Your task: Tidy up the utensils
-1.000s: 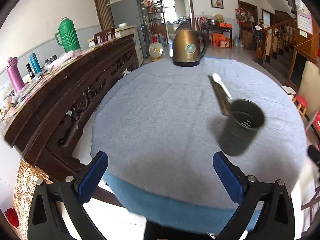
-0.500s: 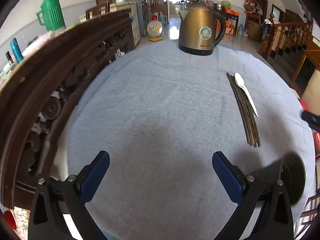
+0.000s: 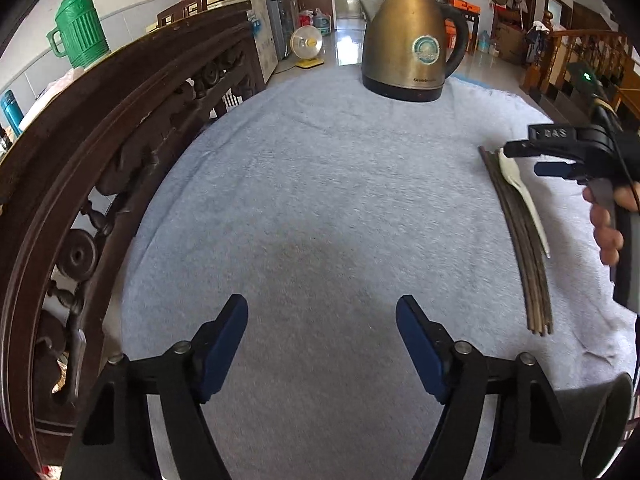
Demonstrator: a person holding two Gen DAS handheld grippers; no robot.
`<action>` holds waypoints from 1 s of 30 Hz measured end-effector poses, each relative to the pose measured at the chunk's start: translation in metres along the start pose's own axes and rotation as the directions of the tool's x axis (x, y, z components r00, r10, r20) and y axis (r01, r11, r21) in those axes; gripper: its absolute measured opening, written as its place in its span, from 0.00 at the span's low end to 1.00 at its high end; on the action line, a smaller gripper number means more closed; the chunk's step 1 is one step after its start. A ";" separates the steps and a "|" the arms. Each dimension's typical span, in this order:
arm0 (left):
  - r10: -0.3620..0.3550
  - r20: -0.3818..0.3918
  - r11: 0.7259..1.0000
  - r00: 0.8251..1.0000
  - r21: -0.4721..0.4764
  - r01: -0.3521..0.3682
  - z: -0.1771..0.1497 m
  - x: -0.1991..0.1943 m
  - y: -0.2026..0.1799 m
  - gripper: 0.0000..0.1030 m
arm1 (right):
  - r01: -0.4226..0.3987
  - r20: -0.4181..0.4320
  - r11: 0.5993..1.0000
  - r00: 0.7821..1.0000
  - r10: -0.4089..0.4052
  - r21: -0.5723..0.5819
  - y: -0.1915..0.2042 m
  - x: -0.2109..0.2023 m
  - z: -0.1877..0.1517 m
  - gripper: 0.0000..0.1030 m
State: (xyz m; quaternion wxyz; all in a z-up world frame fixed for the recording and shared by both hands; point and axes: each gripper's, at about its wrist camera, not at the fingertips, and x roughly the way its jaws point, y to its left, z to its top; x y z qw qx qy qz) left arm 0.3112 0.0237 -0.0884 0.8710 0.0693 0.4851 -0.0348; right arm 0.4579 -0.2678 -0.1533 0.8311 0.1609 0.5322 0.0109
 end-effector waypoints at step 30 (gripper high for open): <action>-0.134 -0.032 0.975 0.990 0.175 0.138 0.072 0.055 -0.127 0.75 | -0.317 0.044 0.911 0.947 0.317 0.263 -0.108 -0.044 -0.076 0.41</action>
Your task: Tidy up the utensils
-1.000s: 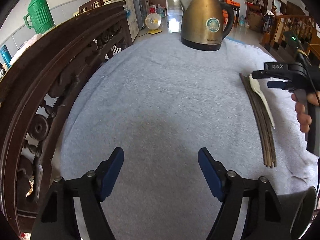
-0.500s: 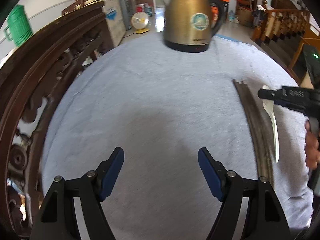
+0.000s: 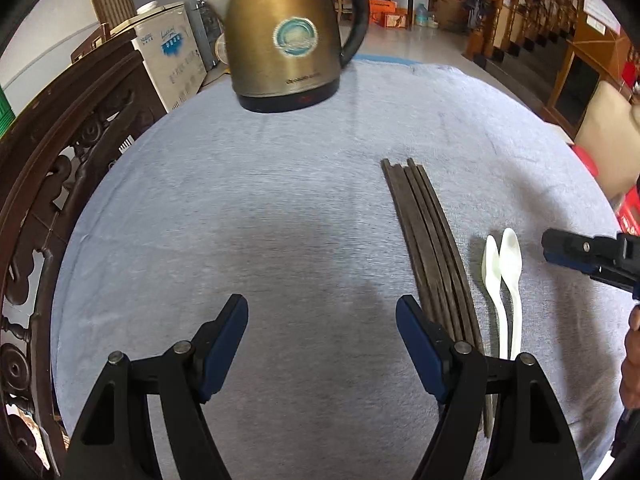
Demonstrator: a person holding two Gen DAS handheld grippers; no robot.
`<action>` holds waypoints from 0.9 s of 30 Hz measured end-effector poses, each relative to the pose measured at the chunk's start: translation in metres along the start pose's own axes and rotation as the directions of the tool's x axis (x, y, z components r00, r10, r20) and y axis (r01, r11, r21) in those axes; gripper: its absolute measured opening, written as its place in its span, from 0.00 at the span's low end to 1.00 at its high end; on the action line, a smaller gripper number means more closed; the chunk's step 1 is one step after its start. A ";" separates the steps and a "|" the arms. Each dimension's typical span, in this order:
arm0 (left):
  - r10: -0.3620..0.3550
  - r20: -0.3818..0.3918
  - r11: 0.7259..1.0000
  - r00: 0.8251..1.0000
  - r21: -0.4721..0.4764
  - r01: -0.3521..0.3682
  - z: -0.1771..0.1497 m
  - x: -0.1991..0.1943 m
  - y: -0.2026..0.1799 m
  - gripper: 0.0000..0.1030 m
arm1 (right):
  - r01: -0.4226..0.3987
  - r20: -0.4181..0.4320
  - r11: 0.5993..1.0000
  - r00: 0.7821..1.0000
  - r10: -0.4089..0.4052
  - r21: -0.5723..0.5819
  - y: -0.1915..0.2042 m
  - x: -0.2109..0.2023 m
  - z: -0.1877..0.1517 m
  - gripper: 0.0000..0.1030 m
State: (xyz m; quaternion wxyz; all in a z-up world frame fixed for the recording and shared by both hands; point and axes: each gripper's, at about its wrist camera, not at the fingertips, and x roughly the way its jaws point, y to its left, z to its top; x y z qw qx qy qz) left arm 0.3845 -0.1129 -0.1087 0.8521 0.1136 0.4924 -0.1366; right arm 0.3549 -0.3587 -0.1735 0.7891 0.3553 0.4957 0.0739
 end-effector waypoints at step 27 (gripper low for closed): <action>-0.215 -0.079 0.958 0.974 0.178 0.226 0.034 0.041 -0.079 0.51 | 0.242 0.159 0.965 0.961 -0.224 -0.105 -0.019 -0.022 -0.014 0.05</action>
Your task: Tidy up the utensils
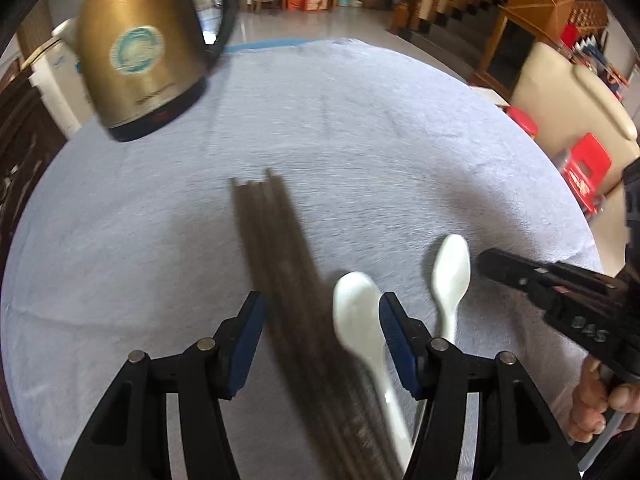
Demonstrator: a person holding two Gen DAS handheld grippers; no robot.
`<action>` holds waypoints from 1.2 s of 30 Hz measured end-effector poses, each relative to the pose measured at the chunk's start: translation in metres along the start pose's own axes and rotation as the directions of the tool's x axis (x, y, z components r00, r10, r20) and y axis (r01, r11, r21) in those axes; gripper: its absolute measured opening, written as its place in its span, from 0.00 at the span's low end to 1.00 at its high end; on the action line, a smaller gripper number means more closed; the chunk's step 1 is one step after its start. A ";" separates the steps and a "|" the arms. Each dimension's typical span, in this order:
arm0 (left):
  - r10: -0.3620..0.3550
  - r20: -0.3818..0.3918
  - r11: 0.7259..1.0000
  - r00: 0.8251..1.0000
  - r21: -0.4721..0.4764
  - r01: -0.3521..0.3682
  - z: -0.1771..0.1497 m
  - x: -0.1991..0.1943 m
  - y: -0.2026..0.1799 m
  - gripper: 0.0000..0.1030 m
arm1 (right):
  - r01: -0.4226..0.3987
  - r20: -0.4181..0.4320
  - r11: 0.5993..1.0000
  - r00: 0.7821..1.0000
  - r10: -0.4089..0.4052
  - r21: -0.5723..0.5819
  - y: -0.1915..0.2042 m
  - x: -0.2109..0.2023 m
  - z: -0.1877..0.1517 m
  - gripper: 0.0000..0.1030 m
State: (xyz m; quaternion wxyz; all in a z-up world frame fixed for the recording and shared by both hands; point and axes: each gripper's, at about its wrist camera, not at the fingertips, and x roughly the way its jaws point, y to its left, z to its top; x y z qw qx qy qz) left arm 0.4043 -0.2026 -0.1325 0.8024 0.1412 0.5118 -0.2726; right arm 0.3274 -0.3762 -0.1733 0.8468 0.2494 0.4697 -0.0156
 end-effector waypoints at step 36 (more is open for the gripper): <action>-0.048 0.067 0.872 0.997 -0.483 0.074 -0.059 -0.065 0.139 0.49 | 0.078 0.188 0.983 0.981 -0.045 -0.169 0.082 -0.053 -0.026 0.06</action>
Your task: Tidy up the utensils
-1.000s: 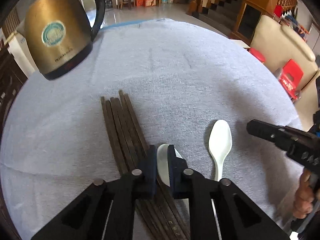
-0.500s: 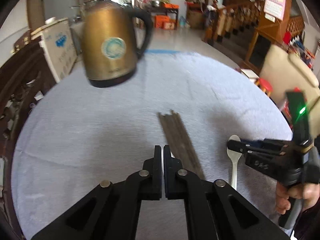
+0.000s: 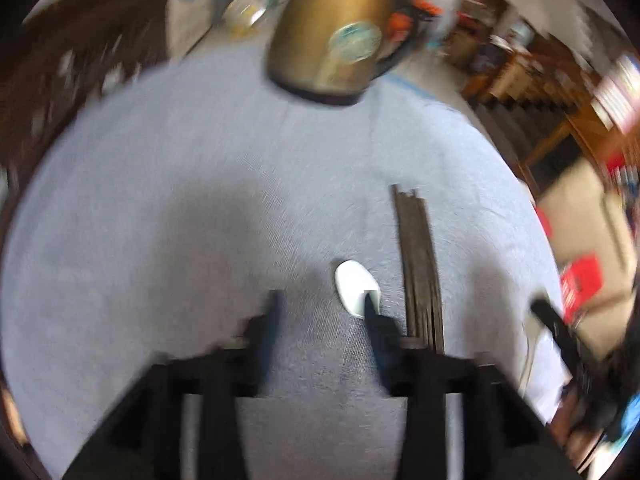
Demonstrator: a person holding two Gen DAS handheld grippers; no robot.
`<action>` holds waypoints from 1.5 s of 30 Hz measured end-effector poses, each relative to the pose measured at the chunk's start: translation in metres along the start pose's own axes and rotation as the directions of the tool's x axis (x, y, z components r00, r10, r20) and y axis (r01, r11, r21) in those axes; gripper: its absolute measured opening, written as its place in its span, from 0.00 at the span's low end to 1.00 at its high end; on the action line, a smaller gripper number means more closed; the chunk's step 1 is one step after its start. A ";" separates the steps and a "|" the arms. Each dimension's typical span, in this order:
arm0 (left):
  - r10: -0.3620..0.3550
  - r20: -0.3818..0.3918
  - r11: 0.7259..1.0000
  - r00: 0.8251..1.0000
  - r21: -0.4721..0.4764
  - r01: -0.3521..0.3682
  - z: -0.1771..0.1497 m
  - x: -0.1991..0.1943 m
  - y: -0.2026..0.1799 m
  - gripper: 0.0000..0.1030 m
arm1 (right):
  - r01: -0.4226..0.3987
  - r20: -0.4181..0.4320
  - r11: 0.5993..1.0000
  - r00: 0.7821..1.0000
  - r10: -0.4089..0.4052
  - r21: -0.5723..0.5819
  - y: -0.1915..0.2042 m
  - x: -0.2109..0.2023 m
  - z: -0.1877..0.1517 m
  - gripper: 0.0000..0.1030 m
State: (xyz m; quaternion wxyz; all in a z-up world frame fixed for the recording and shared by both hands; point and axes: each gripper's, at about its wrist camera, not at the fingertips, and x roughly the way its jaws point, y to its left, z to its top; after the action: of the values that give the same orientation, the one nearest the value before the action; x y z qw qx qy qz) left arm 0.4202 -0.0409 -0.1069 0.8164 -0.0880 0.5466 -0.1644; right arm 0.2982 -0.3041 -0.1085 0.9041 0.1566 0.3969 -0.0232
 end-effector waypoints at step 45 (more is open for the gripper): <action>0.015 0.490 0.959 0.872 0.239 -0.151 -0.162 -0.133 -0.082 0.04 | -0.016 0.377 0.976 0.921 0.098 -0.217 0.102 -0.127 -0.105 0.07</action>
State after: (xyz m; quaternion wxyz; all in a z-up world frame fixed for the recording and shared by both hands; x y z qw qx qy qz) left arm 0.2107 -0.0627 -0.0287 0.9375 0.0094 0.3010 -0.1746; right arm 0.1537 -0.1856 -0.0565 0.9762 0.0645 0.2067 0.0149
